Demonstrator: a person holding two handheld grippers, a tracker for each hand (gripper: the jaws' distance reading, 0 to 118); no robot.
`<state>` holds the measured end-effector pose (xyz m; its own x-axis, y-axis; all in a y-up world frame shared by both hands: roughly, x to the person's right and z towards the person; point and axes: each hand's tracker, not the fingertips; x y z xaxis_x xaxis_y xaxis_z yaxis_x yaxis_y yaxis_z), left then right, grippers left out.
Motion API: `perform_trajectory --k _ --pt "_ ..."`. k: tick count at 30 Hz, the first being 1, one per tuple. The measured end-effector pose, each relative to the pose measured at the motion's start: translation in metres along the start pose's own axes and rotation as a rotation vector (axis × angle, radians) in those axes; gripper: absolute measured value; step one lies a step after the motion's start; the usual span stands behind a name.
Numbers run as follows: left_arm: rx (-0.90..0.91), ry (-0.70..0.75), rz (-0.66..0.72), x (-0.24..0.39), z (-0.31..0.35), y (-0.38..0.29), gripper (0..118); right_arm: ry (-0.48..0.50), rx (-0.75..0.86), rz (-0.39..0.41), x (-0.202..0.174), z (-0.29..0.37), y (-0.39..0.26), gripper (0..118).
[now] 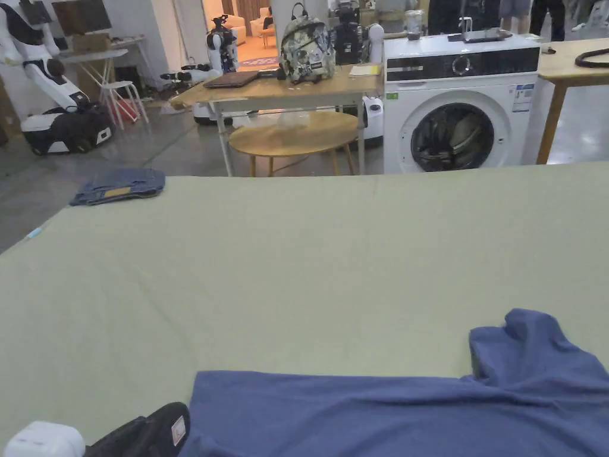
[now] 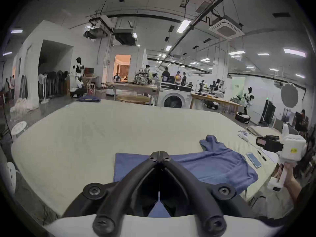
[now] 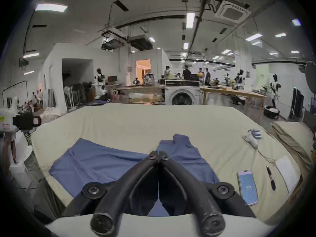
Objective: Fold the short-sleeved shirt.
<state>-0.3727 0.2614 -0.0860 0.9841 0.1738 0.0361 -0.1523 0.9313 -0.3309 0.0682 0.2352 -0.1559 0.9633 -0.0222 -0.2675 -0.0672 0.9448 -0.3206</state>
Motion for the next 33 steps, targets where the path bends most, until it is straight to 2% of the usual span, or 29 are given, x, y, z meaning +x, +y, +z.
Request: perform_trajectory --k 2,7,8,9,10,12,15,17,18,19,20,22,23,24,25,26,27,33 --pt "0.007 0.019 0.004 -0.008 -0.01 0.006 0 0.005 -0.009 0.005 -0.001 -0.003 -0.003 0" --pt "-0.186 0.075 0.034 -0.052 -0.09 0.028 2 0.003 -0.049 -0.024 0.006 -0.006 -0.015 0" --pt "-0.245 0.067 0.031 -0.067 -0.116 0.029 24 -0.001 -0.057 -0.03 0.009 -0.006 -0.018 0" --pt "-0.264 0.072 0.035 -0.077 -0.139 0.028 41 -0.003 -0.067 -0.037 0.012 -0.005 -0.021 0" --pt "-0.34 0.097 0.041 -0.087 -0.165 0.023 45 -0.014 -0.075 -0.045 0.016 -0.004 -0.024 0" --pt "-0.421 0.091 0.05 -0.104 -0.214 0.012 45 -0.035 -0.098 -0.065 0.027 -0.001 -0.029 0" --pt "-0.556 0.137 0.07 -0.126 -0.272 -0.014 45 -0.072 -0.128 -0.098 0.043 0.003 -0.035 0" --pt "-0.653 0.16 0.135 -0.137 -0.297 -0.032 44 -0.105 -0.151 -0.116 0.054 0.005 -0.038 0" --pt "-0.668 0.153 0.139 -0.137 -0.302 -0.042 41 -0.119 -0.155 -0.122 0.058 0.007 -0.04 0" --pt "-0.628 0.196 0.069 -0.129 -0.297 -0.041 30 -0.129 -0.162 -0.135 0.064 0.008 -0.041 0" --pt "-0.59 0.174 0.019 -0.122 -0.293 -0.034 0 -0.135 -0.17 -0.149 0.07 0.007 -0.042 0" --pt "-0.629 0.103 0.024 -0.114 -0.299 -0.035 0 -0.134 -0.174 -0.186 0.082 -0.002 -0.04 0" --pt "-0.649 0.179 -0.025 -0.11 -0.304 -0.037 0 -0.126 -0.182 -0.193 0.089 -0.01 -0.035 0" --pt "-0.653 0.169 -0.029 -0.111 -0.306 -0.04 0 -0.129 -0.194 -0.193 0.094 -0.022 -0.028 8" --pt "-0.654 0.171 -0.021 -0.113 -0.309 -0.042 0 -0.131 -0.222 -0.189 0.103 -0.038 -0.019 32" --pt "-0.655 0.171 -0.019 -0.114 -0.309 -0.041 0 -0.12 -0.265 -0.18 0.113 -0.058 -0.01 63" --pt "-0.658 0.17 -0.015 -0.115 -0.309 -0.04 0 -0.123 -0.325 -0.178 0.12 -0.08 0.0 68" --pt "-0.671 0.171 0.024 -0.095 -0.292 -0.03 0 -0.171 -0.67 -0.189 0.172 -0.236 0.016 65"
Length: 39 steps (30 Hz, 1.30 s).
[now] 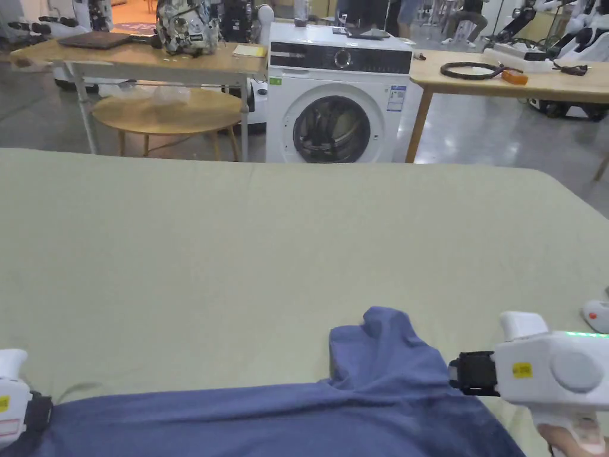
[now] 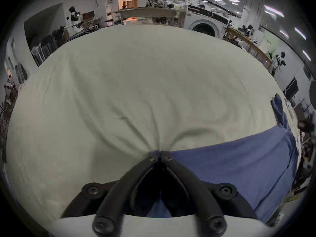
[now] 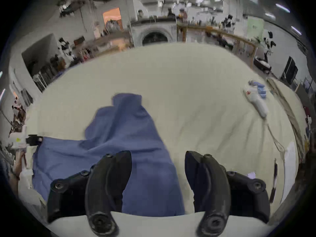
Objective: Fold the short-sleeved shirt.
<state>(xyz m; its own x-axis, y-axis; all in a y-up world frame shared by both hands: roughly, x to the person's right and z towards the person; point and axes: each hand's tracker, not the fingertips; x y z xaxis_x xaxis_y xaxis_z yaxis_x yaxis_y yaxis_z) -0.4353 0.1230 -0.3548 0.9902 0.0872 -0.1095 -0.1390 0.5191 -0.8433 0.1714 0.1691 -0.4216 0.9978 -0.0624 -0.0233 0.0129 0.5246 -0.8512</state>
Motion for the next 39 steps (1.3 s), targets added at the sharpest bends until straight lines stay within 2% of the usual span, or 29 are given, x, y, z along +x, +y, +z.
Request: perform_trajectory --k 2,4,5,6,7,8,11,12,16,18,24,25,26,28,33,34,35,36,37,39 --pt "-0.002 -0.005 0.006 0.002 0.002 -0.001 0 -0.011 -0.104 -0.008 0.001 -0.04 0.016 59" --pt "-0.001 -0.008 0.004 0.004 0.007 -0.003 0 -0.07 -0.208 0.002 -0.001 -0.068 0.015 32" --pt "0.001 -0.009 0.004 0.005 0.008 -0.004 0 -0.068 -0.177 0.025 -0.004 -0.068 0.009 32" --pt "0.001 -0.009 0.006 0.007 0.008 -0.005 0 -0.066 -0.122 0.065 -0.007 -0.058 0.004 25" --pt "0.001 -0.005 0.005 0.004 0.005 -0.003 0 -0.062 -0.127 0.056 -0.01 -0.052 0.005 8" --pt "0.003 -0.002 0.002 0.006 0.006 -0.004 0 -0.068 -0.116 0.069 -0.012 -0.05 0.005 0" --pt "0.011 -0.026 0.014 -0.001 0.016 -0.001 0 -0.052 -0.088 0.083 -0.009 -0.033 0.001 0" --pt "0.056 -0.067 0.052 -0.005 0.028 -0.003 0 -0.043 -0.033 0.086 -0.009 -0.021 -0.001 0" --pt "0.257 -0.206 0.039 -0.015 0.11 -0.029 0 0.069 0.138 0.047 0.0 0.055 -0.029 0" --pt "0.308 -0.219 0.026 -0.015 0.149 -0.054 0 0.105 0.193 0.026 0.002 0.095 -0.059 0" --pt "0.287 -0.196 0.028 -0.026 0.197 -0.148 0 0.058 0.24 -0.047 0.014 0.164 -0.178 0" --pt "0.2 -0.214 0.035 -0.028 0.198 -0.162 0 0.028 0.233 -0.068 0.016 0.169 -0.198 0" --pt "0.198 -0.199 0.036 -0.028 0.2 -0.178 0 -0.011 0.205 -0.096 0.018 0.169 -0.215 0" --pt "0.197 -0.189 0.015 -0.039 0.192 -0.201 0 0.016 0.181 -0.147 0.021 0.168 -0.242 0" --pt "0.163 -0.175 0.043 -0.051 0.163 -0.222 0 -0.018 0.12 -0.156 0.032 0.134 -0.281 0" --pt "0.162 -0.172 0.048 -0.054 0.155 -0.221 8 -0.021 0.13 -0.152 0.029 0.128 -0.284 5" --pt "0.162 -0.162 0.058 -0.05 0.152 -0.219 33 -0.046 0.143 -0.136 0.027 0.124 -0.287 26" --pt "0.168 -0.137 0.078 -0.051 0.15 -0.219 47 -0.089 0.151 -0.122 0.026 0.123 -0.288 46" --pt "0.196 -0.133 0.08 -0.052 0.152 -0.218 49 -0.093 0.157 -0.125 0.027 0.123 -0.29 52" --pt "0.277 -0.146 0.093 -0.049 0.166 -0.215 49 -0.053 0.207 -0.158 0.033 0.13 -0.293 52"
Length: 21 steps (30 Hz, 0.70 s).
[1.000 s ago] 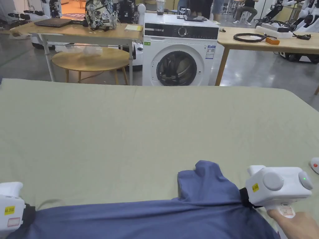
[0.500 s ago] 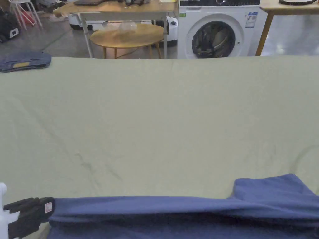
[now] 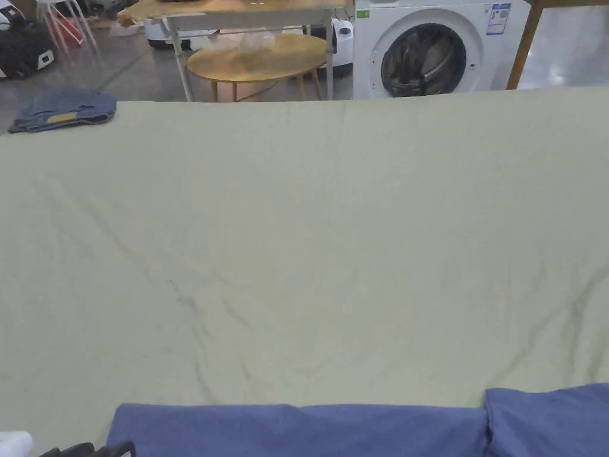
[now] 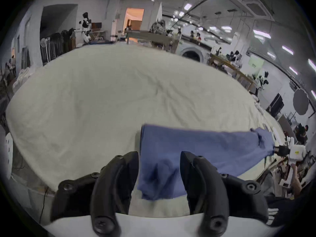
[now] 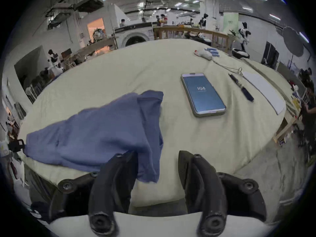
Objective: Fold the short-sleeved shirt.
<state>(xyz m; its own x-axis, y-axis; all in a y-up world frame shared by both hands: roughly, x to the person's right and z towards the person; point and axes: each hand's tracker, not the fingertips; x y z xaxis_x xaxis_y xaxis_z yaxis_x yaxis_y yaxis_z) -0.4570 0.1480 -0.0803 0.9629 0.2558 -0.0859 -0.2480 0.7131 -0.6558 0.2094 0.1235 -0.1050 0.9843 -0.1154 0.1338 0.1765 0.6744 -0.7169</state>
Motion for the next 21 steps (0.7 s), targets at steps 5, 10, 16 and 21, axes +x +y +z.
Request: perform_trajectory --k 5,10,16,21 --pt "0.272 -0.023 -0.114 0.027 0.055 0.037 48 0.049 0.265 0.053 -0.021 0.057 0.037 52" --pt "0.512 -0.064 -0.21 0.087 0.094 0.078 38 0.164 0.43 0.145 -0.073 0.078 0.088 41" --pt "0.501 -0.159 -0.206 0.117 0.081 0.097 0 0.249 0.476 0.201 -0.129 0.06 0.108 0" --pt "0.409 -0.139 -0.195 0.117 0.07 0.095 0 0.286 0.454 0.239 -0.152 0.05 0.113 0"
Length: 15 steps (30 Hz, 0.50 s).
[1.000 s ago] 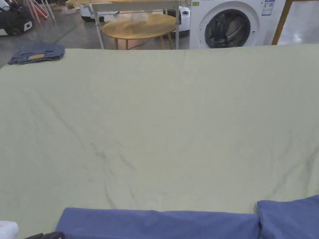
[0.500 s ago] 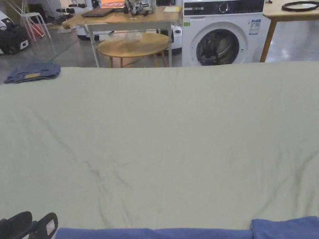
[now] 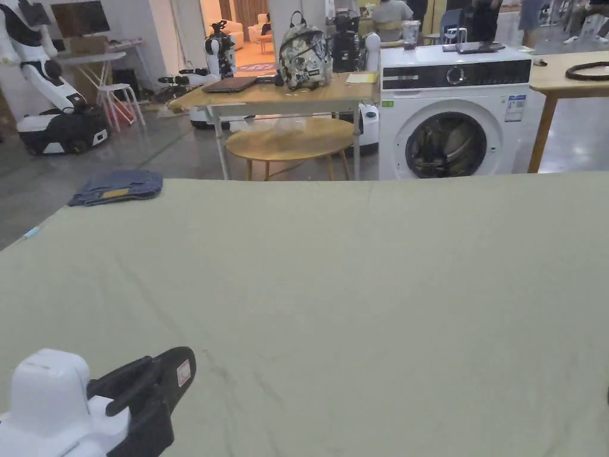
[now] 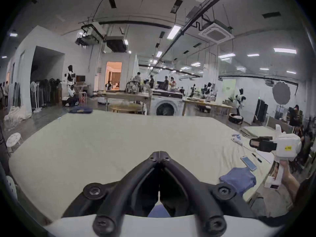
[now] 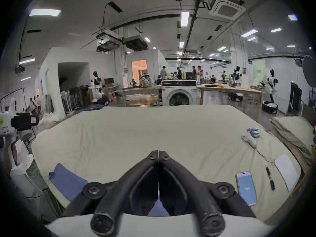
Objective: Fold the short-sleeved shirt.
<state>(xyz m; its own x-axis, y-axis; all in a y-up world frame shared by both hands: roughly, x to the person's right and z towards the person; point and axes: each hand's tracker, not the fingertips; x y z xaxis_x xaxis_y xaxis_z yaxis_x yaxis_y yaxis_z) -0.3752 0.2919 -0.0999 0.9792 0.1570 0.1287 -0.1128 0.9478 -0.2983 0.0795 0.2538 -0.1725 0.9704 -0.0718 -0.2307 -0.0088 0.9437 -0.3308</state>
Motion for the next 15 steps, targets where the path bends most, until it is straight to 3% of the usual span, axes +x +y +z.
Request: perform_trajectory --k 2,3,5,6,10,13,15 --pt "-0.07 0.007 0.083 -0.018 0.0 -0.003 0 0.027 0.001 -0.006 -0.003 0.002 0.001 0" --pt "-0.12 -0.017 0.13 -0.032 0.0 -0.008 11 0.031 0.0 -0.006 -0.003 0.002 0.001 0" --pt "-0.191 -0.075 0.281 -0.062 0.0 -0.027 62 0.037 -0.012 0.004 -0.001 0.005 -0.006 0" --pt "-0.223 -0.076 0.337 -0.074 0.001 -0.038 75 0.041 -0.028 0.008 0.001 0.006 -0.01 0" --pt "-0.283 -0.069 0.544 -0.121 0.007 -0.092 78 0.034 -0.116 -0.002 0.009 0.008 -0.031 0" --pt "-0.338 -0.05 0.575 -0.15 -0.003 -0.132 78 0.034 -0.165 -0.037 0.016 0.008 -0.045 0" --pt "-0.412 -0.067 0.664 -0.166 -0.016 -0.158 78 0.035 -0.195 -0.064 0.02 0.007 -0.051 0"
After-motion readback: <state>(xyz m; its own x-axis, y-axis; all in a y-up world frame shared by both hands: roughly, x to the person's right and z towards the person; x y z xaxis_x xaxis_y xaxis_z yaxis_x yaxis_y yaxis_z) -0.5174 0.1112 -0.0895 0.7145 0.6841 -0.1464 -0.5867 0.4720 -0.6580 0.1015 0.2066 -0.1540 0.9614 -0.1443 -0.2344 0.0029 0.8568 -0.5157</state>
